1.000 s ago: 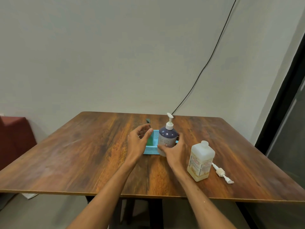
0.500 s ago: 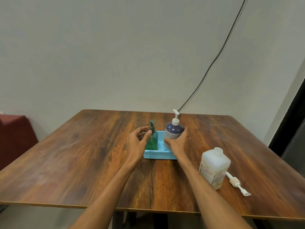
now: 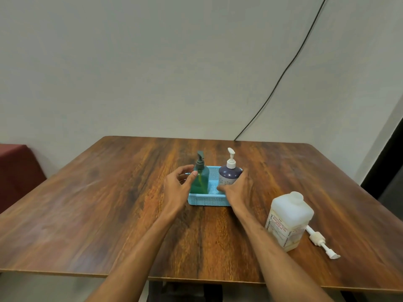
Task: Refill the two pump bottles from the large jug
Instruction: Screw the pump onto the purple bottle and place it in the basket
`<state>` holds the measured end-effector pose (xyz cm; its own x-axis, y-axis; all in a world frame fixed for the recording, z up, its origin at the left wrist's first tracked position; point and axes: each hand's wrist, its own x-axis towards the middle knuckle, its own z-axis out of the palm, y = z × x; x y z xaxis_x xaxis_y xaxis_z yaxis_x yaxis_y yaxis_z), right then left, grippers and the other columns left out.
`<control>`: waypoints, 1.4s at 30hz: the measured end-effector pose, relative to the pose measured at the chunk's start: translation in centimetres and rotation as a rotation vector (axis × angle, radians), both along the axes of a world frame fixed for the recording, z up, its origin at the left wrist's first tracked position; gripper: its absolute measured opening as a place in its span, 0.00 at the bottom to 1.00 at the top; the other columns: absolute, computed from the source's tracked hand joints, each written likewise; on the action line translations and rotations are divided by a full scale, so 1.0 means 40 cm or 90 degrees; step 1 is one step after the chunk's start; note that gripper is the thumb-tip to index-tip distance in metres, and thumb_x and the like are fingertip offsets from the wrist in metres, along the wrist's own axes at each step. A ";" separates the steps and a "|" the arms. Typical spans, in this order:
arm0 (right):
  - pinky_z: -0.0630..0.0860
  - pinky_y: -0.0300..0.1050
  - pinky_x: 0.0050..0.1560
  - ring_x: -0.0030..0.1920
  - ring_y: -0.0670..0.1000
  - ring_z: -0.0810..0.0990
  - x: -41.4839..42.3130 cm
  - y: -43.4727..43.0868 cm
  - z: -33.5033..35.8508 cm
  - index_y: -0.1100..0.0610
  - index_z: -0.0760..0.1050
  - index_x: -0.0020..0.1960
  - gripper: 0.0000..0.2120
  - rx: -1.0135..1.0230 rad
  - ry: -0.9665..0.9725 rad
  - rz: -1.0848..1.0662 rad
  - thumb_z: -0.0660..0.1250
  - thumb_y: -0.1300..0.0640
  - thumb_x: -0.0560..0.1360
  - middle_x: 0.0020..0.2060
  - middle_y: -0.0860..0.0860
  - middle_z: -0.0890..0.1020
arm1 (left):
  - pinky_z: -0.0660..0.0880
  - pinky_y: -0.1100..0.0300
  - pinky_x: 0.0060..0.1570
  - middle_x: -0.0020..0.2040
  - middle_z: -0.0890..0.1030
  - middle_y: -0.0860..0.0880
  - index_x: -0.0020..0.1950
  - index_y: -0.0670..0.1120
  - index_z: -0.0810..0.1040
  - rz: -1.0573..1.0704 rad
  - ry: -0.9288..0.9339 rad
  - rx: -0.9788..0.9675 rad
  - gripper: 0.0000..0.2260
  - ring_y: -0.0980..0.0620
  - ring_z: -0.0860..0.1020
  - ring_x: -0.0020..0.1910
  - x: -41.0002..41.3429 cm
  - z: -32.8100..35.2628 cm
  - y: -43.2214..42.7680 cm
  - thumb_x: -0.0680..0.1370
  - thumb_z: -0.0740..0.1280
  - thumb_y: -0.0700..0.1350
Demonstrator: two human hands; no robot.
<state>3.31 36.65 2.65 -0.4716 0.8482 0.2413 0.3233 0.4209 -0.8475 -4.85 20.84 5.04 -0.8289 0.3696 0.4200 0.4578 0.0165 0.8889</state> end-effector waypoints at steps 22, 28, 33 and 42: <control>0.66 0.44 0.67 0.74 0.55 0.65 0.082 -0.027 0.032 0.57 0.61 0.78 0.33 0.034 0.066 -0.029 0.69 0.65 0.76 0.75 0.54 0.66 | 0.80 0.55 0.51 0.55 0.81 0.49 0.61 0.44 0.79 0.116 -0.039 -0.071 0.11 0.55 0.79 0.50 -0.032 -0.029 0.007 0.79 0.68 0.42; 0.73 0.54 0.67 0.70 0.57 0.71 0.071 -0.005 -0.002 0.59 0.62 0.76 0.28 -0.043 -0.015 -0.075 0.63 0.63 0.77 0.71 0.57 0.71 | 0.77 0.47 0.60 0.63 0.77 0.44 0.69 0.41 0.71 0.099 -0.099 -0.223 0.20 0.47 0.77 0.60 -0.073 -0.047 0.026 0.78 0.68 0.42; 0.81 0.47 0.46 0.54 0.53 0.81 0.042 0.021 -0.051 0.59 0.68 0.71 0.22 -0.150 -0.022 -0.079 0.63 0.62 0.77 0.61 0.56 0.79 | 0.81 0.48 0.50 0.56 0.80 0.44 0.60 0.38 0.77 0.057 -0.141 -0.309 0.12 0.48 0.80 0.51 -0.100 -0.055 0.053 0.77 0.67 0.38; 0.69 0.38 0.30 0.44 0.51 0.82 0.001 0.045 -0.048 0.60 0.77 0.60 0.10 -0.113 -0.039 -0.150 0.62 0.62 0.79 0.51 0.55 0.83 | 0.82 0.55 0.45 0.59 0.81 0.43 0.57 0.38 0.80 0.096 -0.076 -0.317 0.12 0.50 0.80 0.52 -0.164 -0.075 0.069 0.75 0.66 0.33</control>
<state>3.34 38.46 0.72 -0.2651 0.9625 0.0567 0.4471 0.1749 -0.8772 -11.39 23.58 2.03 -0.9194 0.3736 0.1229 0.3135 0.5073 0.8027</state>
